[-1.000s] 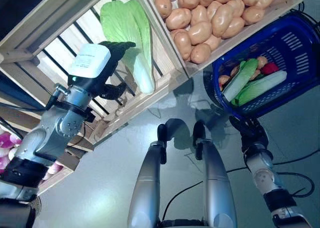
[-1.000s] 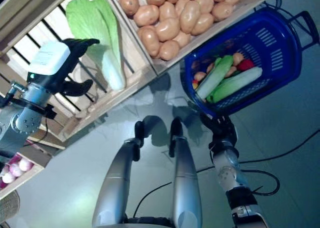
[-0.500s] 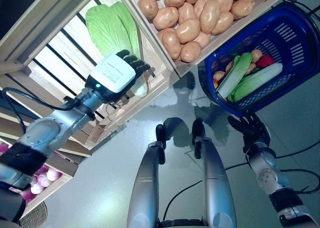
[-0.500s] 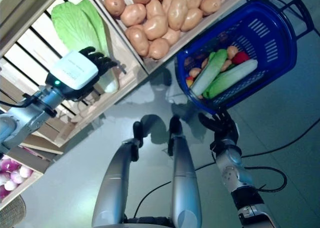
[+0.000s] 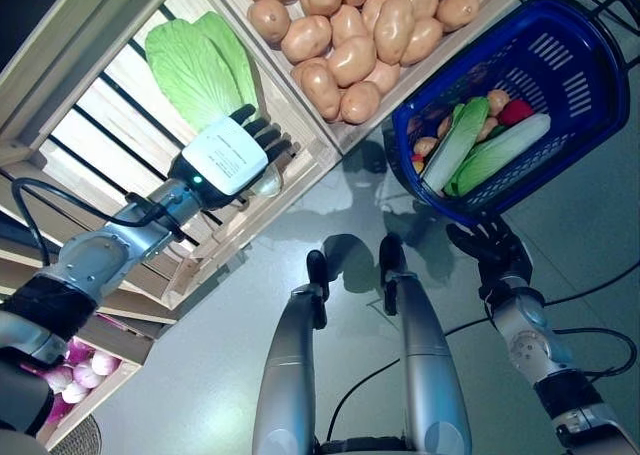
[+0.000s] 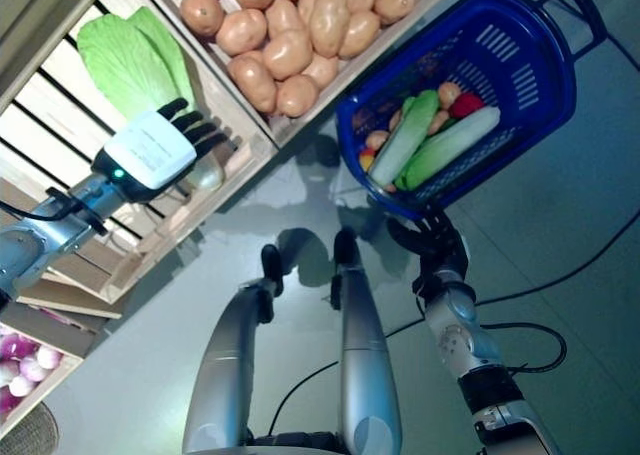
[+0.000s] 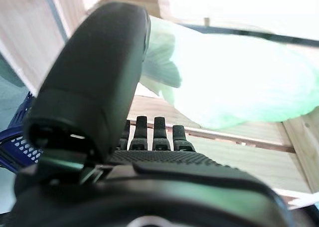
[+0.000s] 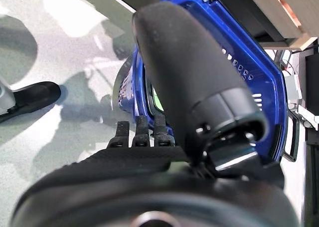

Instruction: Put vegetables into the basket

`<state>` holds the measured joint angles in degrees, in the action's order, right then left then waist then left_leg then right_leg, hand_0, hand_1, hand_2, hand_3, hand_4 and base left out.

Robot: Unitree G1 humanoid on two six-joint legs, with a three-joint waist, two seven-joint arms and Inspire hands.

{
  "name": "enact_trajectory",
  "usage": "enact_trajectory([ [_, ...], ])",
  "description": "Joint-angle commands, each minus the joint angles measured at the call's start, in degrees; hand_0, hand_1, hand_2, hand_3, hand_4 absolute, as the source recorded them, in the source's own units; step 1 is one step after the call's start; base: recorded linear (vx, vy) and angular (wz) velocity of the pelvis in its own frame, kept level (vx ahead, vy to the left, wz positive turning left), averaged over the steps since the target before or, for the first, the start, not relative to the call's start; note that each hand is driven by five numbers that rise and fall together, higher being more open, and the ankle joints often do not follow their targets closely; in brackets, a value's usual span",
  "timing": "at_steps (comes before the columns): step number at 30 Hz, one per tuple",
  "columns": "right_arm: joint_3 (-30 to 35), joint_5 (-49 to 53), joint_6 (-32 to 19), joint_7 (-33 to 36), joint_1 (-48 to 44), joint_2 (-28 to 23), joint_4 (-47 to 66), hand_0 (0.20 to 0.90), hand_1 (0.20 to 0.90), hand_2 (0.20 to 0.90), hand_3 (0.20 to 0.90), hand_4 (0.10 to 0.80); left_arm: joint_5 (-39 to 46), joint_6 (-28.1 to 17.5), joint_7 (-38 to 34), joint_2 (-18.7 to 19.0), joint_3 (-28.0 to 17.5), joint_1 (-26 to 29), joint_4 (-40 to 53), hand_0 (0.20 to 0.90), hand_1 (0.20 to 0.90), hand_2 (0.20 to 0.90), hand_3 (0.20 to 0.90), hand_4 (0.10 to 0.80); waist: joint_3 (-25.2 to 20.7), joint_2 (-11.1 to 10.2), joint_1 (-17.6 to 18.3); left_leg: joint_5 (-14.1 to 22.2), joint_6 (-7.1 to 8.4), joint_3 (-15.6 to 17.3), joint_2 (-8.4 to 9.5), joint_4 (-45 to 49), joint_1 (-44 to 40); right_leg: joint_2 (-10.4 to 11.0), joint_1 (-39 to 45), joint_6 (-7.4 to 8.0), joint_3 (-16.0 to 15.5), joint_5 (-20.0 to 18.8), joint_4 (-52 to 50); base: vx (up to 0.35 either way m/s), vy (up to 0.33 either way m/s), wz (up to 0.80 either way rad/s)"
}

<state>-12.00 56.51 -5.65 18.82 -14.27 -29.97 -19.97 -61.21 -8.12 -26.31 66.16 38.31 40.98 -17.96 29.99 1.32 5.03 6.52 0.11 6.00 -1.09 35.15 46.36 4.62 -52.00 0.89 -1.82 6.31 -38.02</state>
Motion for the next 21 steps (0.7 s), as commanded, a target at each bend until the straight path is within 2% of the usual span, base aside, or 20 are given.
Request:
enact_trajectory([
  [1, 1.7, -2.6, -4.2, 2.2, 0.1, -4.1, 7.1, 0.900, 0.900, 0.900, 0.900, 0.800, -3.4, 1.5, -7.1, 2.1, -2.9, 4.7, 1.0, 0.900, 0.900, 0.900, 0.900, 0.800, -0.2, 1.6, 0.9, -2.5, 1.35, 1.8, -0.52, -3.1, 0.1, 0.6, 3.7, 1.19, -2.1, -1.6, 2.5, 0.000, 0.000, 0.00],
  [9, 2.5, -1.1, -3.4, 3.1, -0.7, -4.6, 9.2, 0.900, 0.900, 0.900, 0.900, 0.800, -6.1, 6.6, -9.3, 0.5, -1.8, 6.0, -4.7, 0.900, 0.900, 0.900, 0.900, 0.800, -0.2, 1.4, 1.6, -2.3, 1.27, 2.0, -0.78, -2.1, 0.9, 0.7, 2.4, 1.38, -1.7, -1.5, 1.0, 0.001, 0.023, -0.04],
  [14, 3.1, -2.0, -3.2, 3.6, -0.8, -4.1, 9.7, 0.900, 0.900, 0.900, 0.900, 0.800, -7.6, 4.9, -9.0, -0.1, -1.4, 7.4, -7.4, 0.900, 0.900, 0.900, 0.900, 0.800, -0.2, 1.2, 1.8, -2.2, 1.23, 2.0, -0.78, -1.8, 1.4, 0.7, 1.9, 1.50, -1.8, -1.6, 0.6, 0.000, 0.000, 0.00],
  [21, 4.2, -3.0, -3.4, 4.1, -0.3, -4.8, 10.6, 0.900, 0.900, 0.900, 0.900, 0.800, -7.5, 5.1, -7.4, -0.5, -2.7, 4.9, -9.4, 0.900, 0.900, 0.900, 0.900, 0.800, -0.2, 1.3, 2.0, -2.1, 1.35, 2.3, -0.74, -2.3, 1.2, 0.6, 2.0, 1.56, -1.5, -1.4, 1.3, 0.003, 0.011, -0.01],
])
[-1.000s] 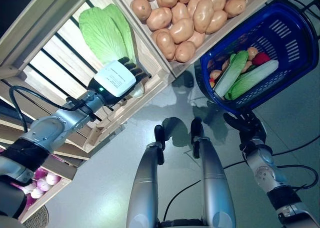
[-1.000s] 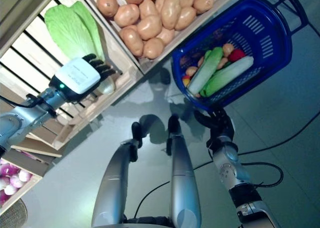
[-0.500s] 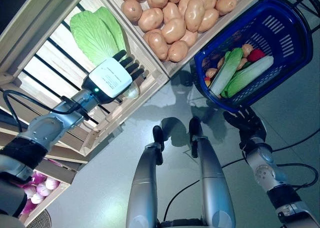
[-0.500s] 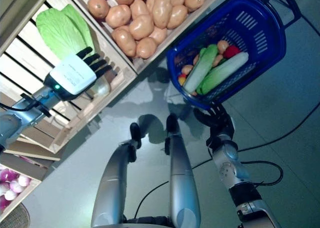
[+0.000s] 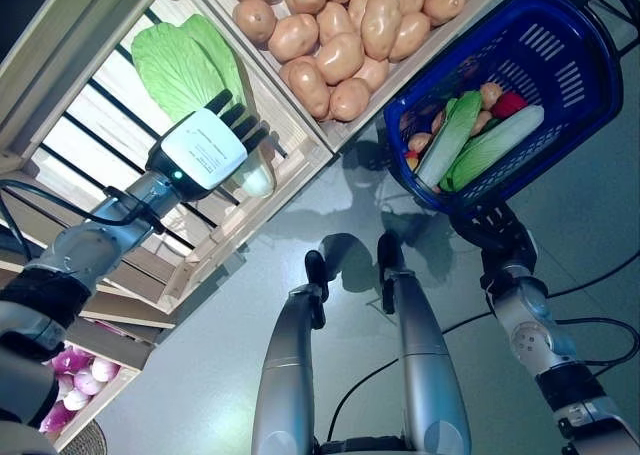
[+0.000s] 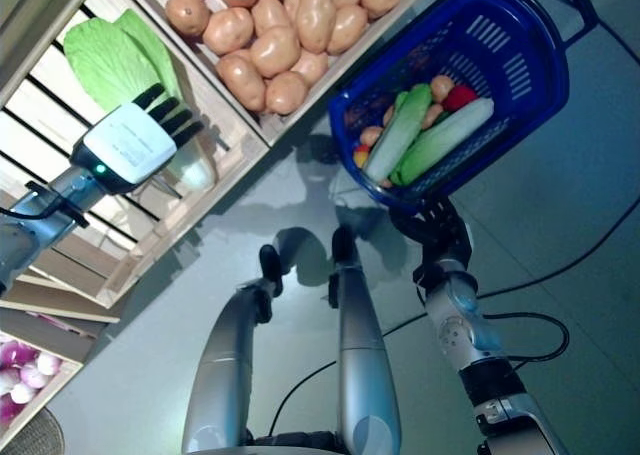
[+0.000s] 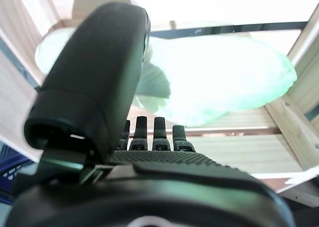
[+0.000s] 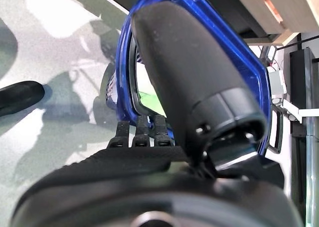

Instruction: Put vegetables into the basket

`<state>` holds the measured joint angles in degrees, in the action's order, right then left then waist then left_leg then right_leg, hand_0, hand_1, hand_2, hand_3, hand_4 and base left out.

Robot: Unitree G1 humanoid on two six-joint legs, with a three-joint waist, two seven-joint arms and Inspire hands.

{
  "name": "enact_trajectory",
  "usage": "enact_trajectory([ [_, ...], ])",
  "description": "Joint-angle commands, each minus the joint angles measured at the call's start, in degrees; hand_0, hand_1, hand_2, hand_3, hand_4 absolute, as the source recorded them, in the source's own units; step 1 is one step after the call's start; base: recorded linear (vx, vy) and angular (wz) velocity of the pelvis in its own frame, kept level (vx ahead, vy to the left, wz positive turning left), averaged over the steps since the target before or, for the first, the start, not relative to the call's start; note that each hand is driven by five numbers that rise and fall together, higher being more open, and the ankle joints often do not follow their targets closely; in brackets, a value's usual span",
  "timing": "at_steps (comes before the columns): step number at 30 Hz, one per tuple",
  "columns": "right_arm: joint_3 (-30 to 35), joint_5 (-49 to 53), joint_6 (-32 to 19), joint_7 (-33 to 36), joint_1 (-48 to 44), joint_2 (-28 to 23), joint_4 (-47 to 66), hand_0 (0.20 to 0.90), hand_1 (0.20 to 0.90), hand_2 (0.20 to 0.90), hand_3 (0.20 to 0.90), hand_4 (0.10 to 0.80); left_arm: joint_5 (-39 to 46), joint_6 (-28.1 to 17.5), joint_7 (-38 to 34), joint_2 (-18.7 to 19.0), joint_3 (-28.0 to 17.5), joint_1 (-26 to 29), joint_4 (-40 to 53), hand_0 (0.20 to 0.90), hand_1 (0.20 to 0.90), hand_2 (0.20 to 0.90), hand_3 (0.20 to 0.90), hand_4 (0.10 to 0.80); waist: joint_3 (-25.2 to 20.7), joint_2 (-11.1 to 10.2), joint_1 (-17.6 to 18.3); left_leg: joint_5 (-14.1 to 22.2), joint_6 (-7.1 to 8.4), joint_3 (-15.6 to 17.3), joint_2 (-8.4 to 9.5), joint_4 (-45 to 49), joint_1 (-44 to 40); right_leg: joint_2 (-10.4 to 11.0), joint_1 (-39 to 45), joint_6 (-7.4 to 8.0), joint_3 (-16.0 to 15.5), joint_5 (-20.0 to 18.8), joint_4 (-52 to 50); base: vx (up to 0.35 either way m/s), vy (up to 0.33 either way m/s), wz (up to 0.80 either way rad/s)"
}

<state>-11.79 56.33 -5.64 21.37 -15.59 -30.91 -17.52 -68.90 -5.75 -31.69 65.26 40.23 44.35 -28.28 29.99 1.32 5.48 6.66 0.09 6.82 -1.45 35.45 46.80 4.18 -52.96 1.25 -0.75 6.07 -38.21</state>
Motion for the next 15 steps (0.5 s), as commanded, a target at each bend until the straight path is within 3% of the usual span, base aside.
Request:
enact_trajectory([
  [1, 3.9, -2.9, -3.4, 1.4, 1.0, -3.9, 8.2, 0.900, 0.900, 0.900, 0.900, 0.800, 0.4, 2.9, -1.8, 0.4, -4.7, 1.4, 0.9, 0.900, 0.900, 0.900, 0.900, 0.800, -0.2, 1.3, 1.5, -2.2, 1.34, 1.5, -0.37, -2.6, 0.8, 1.1, 3.0, 1.22, -2.6, -1.2, 1.5, 0.000, 0.000, 0.00],
  [2, 3.8, -2.8, -3.5, 1.4, 0.9, -3.7, 8.0, 0.900, 0.900, 0.900, 0.900, 0.800, 0.7, 3.1, -1.6, 0.3, -4.7, 1.4, 0.5, 0.596, 0.596, 0.596, 0.596, 0.598, -0.2, 1.3, 1.5, -2.2, 1.30, 1.5, -0.35, -2.7, 0.8, 1.1, 2.9, 1.27, -2.7, -1.2, 1.5, 0.000, 0.000, 0.00],
  [3, 3.8, -2.7, -3.5, 1.3, 0.8, -3.7, 8.0, 0.900, 0.900, 0.900, 0.900, 0.800, 0.7, 3.2, -1.6, 0.2, -4.8, 1.3, 0.3, 0.596, 0.596, 0.596, 0.596, 0.598, -0.2, 1.2, 1.4, -2.1, 1.29, 1.4, -0.36, -2.7, 0.8, 1.1, 2.9, 1.28, -2.7, -1.2, 1.5, 0.000, 0.000, 0.00],
  [4, 3.8, -2.7, -3.5, 1.2, 0.7, -3.8, 8.0, 0.900, 0.900, 0.900, 0.900, 0.800, 0.6, 3.3, -1.7, 0.1, -4.8, 1.3, 0.2, 0.535, 0.535, 0.535, 0.535, 0.557, -0.2, 1.2, 1.4, -2.1, 1.30, 1.4, -0.38, -2.7, 0.8, 1.2, 2.9, 1.29, -2.8, -1.2, 1.4, 0.000, 0.000, 0.00],
  [6, 3.8, -2.9, -3.4, 1.5, 0.7, -3.6, 8.4, 0.900, 0.900, 0.900, 0.900, 0.800, 0.2, 3.1, -2.0, -0.1, -5.3, 0.8, -0.2, 0.300, 0.300, 0.300, 0.300, 0.400, -0.2, 1.1, 1.3, -2.0, 1.26, 1.4, -0.42, -2.6, 0.7, 1.3, 3.1, 1.31, -2.9, -1.2, 1.6, 0.000, 0.000, 0.00],
  [15, 3.8, -3.5, -3.6, 2.0, 1.0, -2.6, 8.8, 0.900, 0.900, 0.900, 0.900, 0.800, 0.3, 2.7, -3.1, -0.4, -6.2, -0.5, -1.1, 0.300, 0.300, 0.300, 0.300, 0.400, -0.2, 0.9, 1.0, -1.6, 1.10, 1.1, -0.31, -2.4, 0.6, 1.5, 3.2, 1.37, -3.1, -1.1, 1.5, 0.000, 0.000, 0.00],
])
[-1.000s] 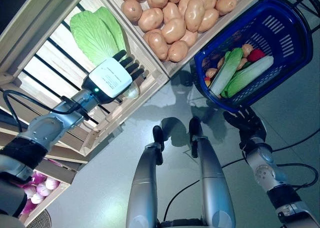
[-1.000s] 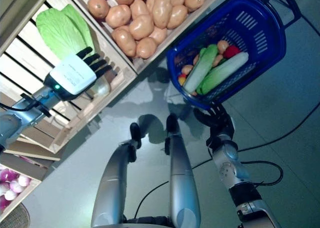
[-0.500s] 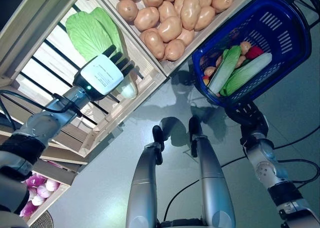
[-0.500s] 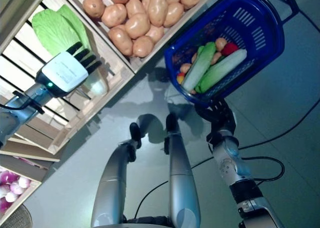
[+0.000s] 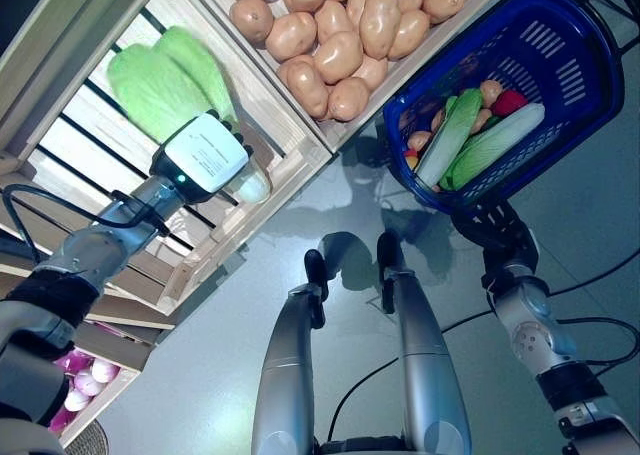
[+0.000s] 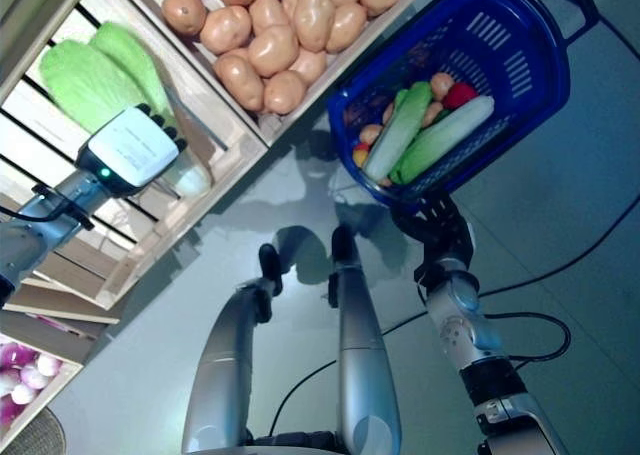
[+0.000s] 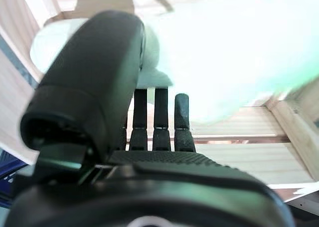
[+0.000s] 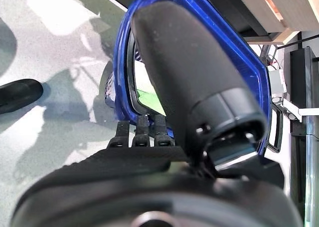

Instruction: Put vegetables into the basket

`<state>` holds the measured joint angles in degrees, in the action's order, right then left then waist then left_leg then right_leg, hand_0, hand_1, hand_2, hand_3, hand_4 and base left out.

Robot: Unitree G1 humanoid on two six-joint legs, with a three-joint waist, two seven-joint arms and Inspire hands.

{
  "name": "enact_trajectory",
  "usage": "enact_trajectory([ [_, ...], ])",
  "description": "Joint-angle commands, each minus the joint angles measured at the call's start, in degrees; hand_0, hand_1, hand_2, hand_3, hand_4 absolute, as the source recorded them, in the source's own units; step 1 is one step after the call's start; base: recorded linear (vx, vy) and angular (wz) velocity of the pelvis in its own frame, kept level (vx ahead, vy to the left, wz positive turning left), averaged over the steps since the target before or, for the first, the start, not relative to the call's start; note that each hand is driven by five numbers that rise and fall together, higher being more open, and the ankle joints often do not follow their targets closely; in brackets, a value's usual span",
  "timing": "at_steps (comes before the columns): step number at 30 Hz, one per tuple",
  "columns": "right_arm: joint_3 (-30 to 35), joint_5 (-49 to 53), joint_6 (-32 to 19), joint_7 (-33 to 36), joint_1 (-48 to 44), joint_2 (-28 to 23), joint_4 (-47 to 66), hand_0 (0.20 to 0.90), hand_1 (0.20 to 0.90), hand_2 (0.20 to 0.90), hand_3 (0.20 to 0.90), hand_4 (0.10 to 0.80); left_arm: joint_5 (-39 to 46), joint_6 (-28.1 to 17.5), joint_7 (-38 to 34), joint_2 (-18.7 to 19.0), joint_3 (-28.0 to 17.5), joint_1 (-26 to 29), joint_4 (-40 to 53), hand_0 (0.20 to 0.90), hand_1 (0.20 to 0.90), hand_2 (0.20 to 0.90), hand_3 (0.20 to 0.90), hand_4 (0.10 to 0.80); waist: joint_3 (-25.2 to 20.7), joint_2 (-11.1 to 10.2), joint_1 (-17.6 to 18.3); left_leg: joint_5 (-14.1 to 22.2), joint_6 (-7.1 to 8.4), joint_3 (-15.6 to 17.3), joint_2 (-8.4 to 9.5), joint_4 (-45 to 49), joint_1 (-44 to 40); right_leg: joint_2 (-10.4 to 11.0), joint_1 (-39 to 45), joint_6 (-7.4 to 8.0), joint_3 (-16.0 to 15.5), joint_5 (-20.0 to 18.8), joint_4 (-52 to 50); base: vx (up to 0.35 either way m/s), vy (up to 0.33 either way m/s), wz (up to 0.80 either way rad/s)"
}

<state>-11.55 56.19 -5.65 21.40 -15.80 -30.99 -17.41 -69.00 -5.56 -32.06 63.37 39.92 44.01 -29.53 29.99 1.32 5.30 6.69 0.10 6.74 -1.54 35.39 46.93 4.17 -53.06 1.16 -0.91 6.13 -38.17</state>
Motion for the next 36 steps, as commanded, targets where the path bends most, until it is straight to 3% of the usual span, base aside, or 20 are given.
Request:
enact_trajectory([
  [1, 3.7, -3.5, -3.7, 1.6, 1.4, -2.4, 8.8, 0.900, 0.900, 0.900, 0.900, 0.800, 0.1, 2.5, -2.8, 1.2, -6.1, -0.5, 0.3, 0.300, 0.300, 0.300, 0.300, 0.400, -0.2, 0.8, 1.1, -1.4, 1.00, 1.1, -0.16, -2.2, 0.6, 1.4, 3.3, 1.42, -3.0, -1.1, 1.3, 0.000, 0.000, 0.00],
  [19, 3.4, -4.5, -3.5, 1.7, 1.5, -1.7, 9.8, 0.900, 0.900, 0.900, 0.900, 0.800, 2.5, 1.9, -3.1, 0.7, -6.4, -0.3, 1.5, 0.300, 0.300, 0.300, 0.300, 0.400, -0.2, 0.4, 1.0, -1.6, 0.88, 0.7, 0.08, -2.5, 0.6, 1.1, 3.4, 1.69, -2.8, -1.5, 1.6, 0.000, 0.000, 0.00],
  [20, 3.2, -4.5, -3.6, 1.8, 1.5, -1.6, 9.8, 0.900, 0.900, 0.900, 0.900, 0.800, 2.7, 1.9, -3.2, 0.6, -6.4, -0.2, 1.6, 0.528, 0.528, 0.528, 0.528, 0.552, -0.2, 0.4, 0.9, -1.5, 0.88, 0.6, 0.11, -2.6, 0.5, 1.1, 3.4, 1.73, -2.9, -1.5, 1.7, 0.000, 0.000, 0.00],
  [21, 3.2, -4.5, -3.4, 1.7, 1.5, -1.5, 9.9, 0.900, 0.900, 0.900, 0.900, 0.800, 3.0, 1.9, -3.5, 0.5, -6.5, -0.4, 1.7, 0.900, 0.900, 0.900, 0.900, 0.800, -0.2, 0.4, 0.9, -1.6, 0.89, 0.6, 0.07, -2.6, 0.6, 1.1, 3.3, 1.74, -2.9, -1.5, 1.7, 0.000, 0.000, 0.00],
  [29, 3.2, -4.4, -3.4, 1.2, 1.8, -1.3, 10.2, 0.900, 0.900, 0.900, 0.900, 0.800, 7.2, 2.8, -7.9, 0.5, -7.9, -1.6, 2.5, 0.900, 0.900, 0.900, 0.900, 0.800, -0.2, 0.1, 0.5, -1.6, 0.75, 0.3, 0.22, -3.1, 0.3, 0.8, 3.5, 1.88, -2.9, -1.6, 2.1, 0.000, 0.000, 0.00],
  [36, 3.9, -3.6, -3.8, -0.6, 3.6, -0.6, 11.6, 0.900, 0.900, 0.900, 0.900, 0.800, 7.6, 0.0, -14.4, 1.2, -12.1, -5.5, 7.6, 0.900, 0.900, 0.900, 0.900, 0.800, -0.2, 0.2, -0.2, -1.9, 0.90, -0.3, 0.60, -4.0, -0.2, 0.6, 4.4, 1.79, -3.1, -1.7, 3.2, 0.002, -0.005, 0.01],
])
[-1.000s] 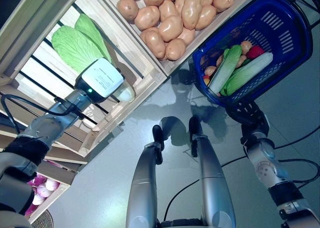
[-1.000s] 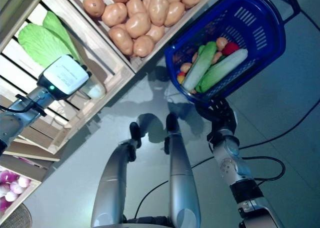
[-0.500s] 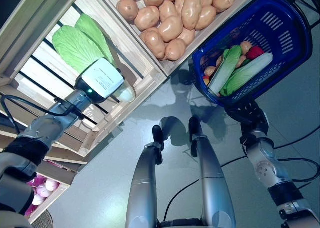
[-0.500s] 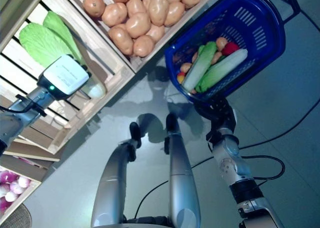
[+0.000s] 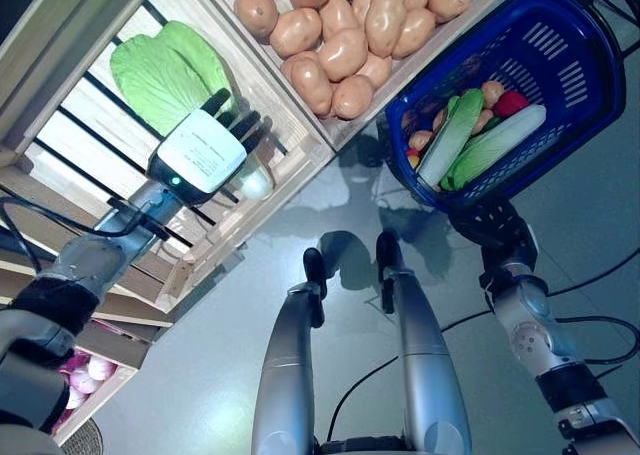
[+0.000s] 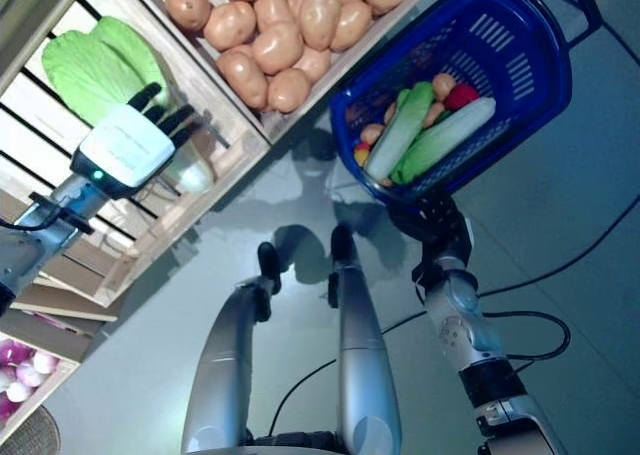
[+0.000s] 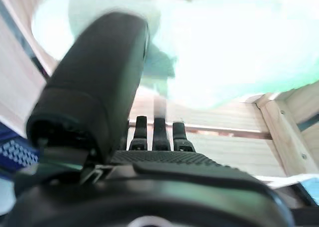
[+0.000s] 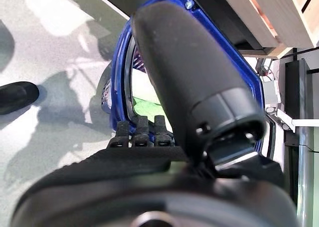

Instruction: Put vegetables into the basket

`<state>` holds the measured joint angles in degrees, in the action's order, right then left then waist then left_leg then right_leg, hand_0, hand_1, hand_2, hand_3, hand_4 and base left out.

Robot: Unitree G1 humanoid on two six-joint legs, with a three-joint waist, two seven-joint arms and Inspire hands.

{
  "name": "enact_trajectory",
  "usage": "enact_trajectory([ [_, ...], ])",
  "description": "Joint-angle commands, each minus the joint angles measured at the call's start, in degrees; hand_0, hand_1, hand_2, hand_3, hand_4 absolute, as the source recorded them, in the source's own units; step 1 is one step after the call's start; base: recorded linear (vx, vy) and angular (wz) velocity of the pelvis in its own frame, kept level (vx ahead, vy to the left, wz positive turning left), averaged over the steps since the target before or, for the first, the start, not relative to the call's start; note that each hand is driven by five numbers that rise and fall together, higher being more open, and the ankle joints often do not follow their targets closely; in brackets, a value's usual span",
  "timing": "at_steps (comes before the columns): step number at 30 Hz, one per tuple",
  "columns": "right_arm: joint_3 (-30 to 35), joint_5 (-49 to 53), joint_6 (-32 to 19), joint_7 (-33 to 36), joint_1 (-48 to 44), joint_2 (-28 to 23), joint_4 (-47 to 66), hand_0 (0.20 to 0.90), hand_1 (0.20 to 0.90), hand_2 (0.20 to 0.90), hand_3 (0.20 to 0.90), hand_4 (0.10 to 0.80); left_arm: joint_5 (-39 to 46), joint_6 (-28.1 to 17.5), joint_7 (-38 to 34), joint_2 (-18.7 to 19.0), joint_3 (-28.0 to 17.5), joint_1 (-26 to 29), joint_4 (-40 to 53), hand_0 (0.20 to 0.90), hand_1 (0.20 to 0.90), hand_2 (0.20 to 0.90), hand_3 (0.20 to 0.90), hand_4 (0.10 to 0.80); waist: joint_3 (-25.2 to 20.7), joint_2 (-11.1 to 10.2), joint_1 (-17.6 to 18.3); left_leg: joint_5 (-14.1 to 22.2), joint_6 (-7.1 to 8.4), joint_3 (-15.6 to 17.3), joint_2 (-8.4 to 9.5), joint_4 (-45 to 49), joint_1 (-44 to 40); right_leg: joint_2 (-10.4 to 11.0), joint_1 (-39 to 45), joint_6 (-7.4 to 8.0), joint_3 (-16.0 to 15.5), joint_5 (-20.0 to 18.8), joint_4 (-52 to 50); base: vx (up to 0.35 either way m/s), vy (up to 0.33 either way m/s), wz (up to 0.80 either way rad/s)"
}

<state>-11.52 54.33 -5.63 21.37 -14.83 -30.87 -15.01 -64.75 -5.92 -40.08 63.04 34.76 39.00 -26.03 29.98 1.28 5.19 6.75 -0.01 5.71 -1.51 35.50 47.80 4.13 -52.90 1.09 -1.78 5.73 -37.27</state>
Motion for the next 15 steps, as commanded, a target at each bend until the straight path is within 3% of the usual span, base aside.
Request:
enact_trajectory([
  [1, 3.9, -1.8, -3.9, -0.7, 2.8, -0.7, 9.3, 0.900, 0.900, 0.900, 0.900, 0.800, 3.2, 0.4, -6.5, 1.6, -7.4, -0.8, 4.6, 0.900, 0.900, 0.900, 0.900, 0.800, -0.2, 0.3, -0.2, -2.0, 0.99, 0.7, 0.57, -4.2, -1.1, 0.7, 4.3, 1.85, -2.3, -1.3, 2.4, -0.009, -0.023, 0.03],
  [9, 4.4, -1.9, -4.2, -0.7, 4.7, -0.5, 11.7, 0.900, 0.900, 0.900, 0.900, 0.800, 0.6, 0.2, -6.5, 2.2, -11.7, -4.1, 10.8, 0.900, 0.900, 0.900, 0.900, 0.800, -0.2, 0.3, -0.6, -2.4, 1.07, 0.3, 0.57, -5.1, -0.8, 0.7, 4.2, 1.75, -2.8, -1.1, 3.0, -0.008, -0.020, 0.03],
  [15, 3.9, -2.2, -4.0, -0.5, 4.0, -0.4, 11.7, 0.900, 0.900, 0.900, 0.900, 0.800, -0.7, 0.0, -3.7, 1.5, -10.6, -3.7, 11.9, 0.900, 0.900, 0.900, 0.900, 0.800, -0.2, 0.2, -0.5, -2.5, 1.22, 0.2, 0.51, -5.0, -0.5, 0.7, 4.2, 1.69, -2.9, -0.9, 3.0, 0.000, 0.000, 0.00],
])
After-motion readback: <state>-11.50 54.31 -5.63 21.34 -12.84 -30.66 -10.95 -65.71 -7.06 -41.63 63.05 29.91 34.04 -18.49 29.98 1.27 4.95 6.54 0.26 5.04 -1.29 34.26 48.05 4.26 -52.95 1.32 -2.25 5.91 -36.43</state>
